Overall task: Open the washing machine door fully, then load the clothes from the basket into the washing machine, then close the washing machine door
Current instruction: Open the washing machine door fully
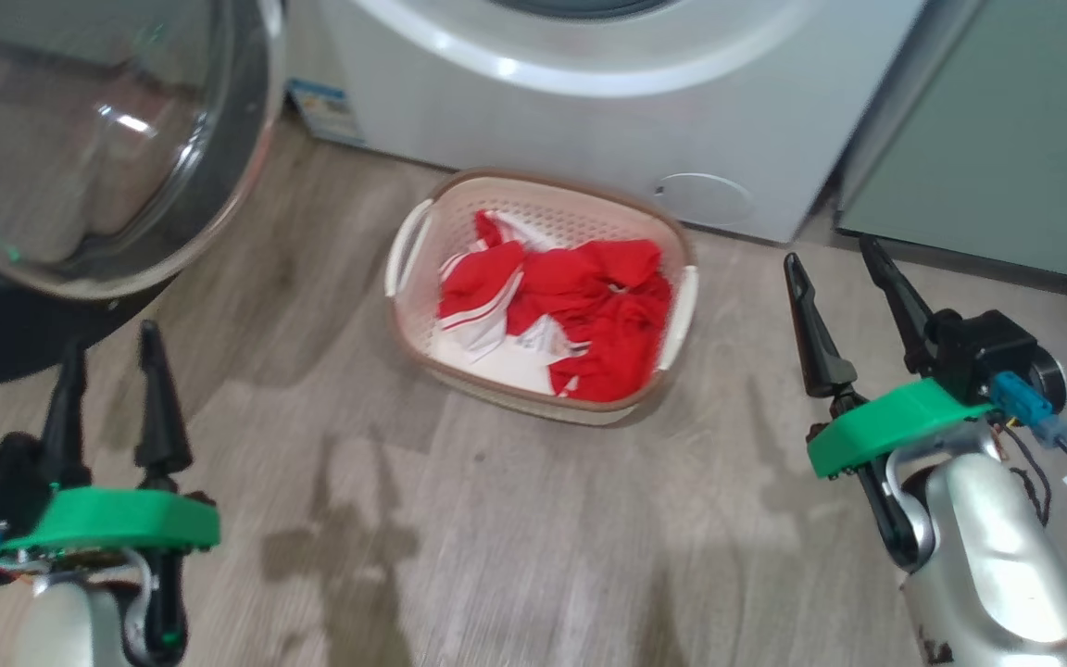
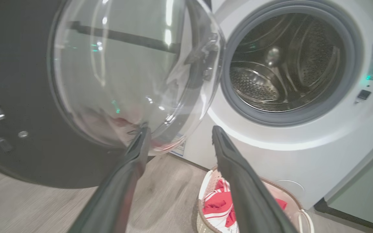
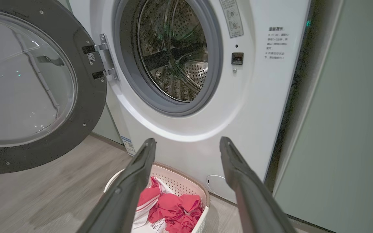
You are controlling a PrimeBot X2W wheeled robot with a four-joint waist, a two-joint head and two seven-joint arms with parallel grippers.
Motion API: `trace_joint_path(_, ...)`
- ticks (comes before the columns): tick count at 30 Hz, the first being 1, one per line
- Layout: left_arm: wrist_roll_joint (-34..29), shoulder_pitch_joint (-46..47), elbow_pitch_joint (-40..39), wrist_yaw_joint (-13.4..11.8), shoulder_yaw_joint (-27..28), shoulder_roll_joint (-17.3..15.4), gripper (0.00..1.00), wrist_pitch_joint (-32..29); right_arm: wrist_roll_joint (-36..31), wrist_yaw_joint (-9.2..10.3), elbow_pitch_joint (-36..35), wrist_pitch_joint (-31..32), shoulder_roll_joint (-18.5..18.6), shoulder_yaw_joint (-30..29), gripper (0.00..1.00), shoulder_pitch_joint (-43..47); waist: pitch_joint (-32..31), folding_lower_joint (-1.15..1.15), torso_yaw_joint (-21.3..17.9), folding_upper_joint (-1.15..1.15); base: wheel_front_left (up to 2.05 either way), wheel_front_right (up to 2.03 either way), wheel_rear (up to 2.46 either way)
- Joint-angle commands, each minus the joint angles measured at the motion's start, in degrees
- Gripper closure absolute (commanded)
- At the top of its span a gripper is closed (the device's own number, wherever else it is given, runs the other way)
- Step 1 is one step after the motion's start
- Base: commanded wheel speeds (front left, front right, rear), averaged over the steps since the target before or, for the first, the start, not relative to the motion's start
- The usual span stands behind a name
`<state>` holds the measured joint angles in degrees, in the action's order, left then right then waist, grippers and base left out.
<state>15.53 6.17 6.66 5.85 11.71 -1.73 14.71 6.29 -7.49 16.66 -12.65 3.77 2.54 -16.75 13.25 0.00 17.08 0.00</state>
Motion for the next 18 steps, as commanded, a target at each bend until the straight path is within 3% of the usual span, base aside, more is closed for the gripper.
trace_joint_path(1, -0.7, 0.7, -2.6, -0.3, 0.7, -1.2, 0.0, -0.1, 0.6, 0.0, -1.4, -0.8, -0.8, 1.2, 0.0, 0.5, -1.3, 0.0, -2.1, 0.0, 0.0, 0.0, 0.0)
trace_joint_path(18, -2.9, -2.3, -5.3, 0.7, -8.4, -3.1, 0.0, -2.9, 4.9, 0.0, -1.6, -2.1, -0.9, 2.5, 0.0, 5.1, -6.8, 0.0, -14.8, 0.0, 0.0, 0.0, 0.0)
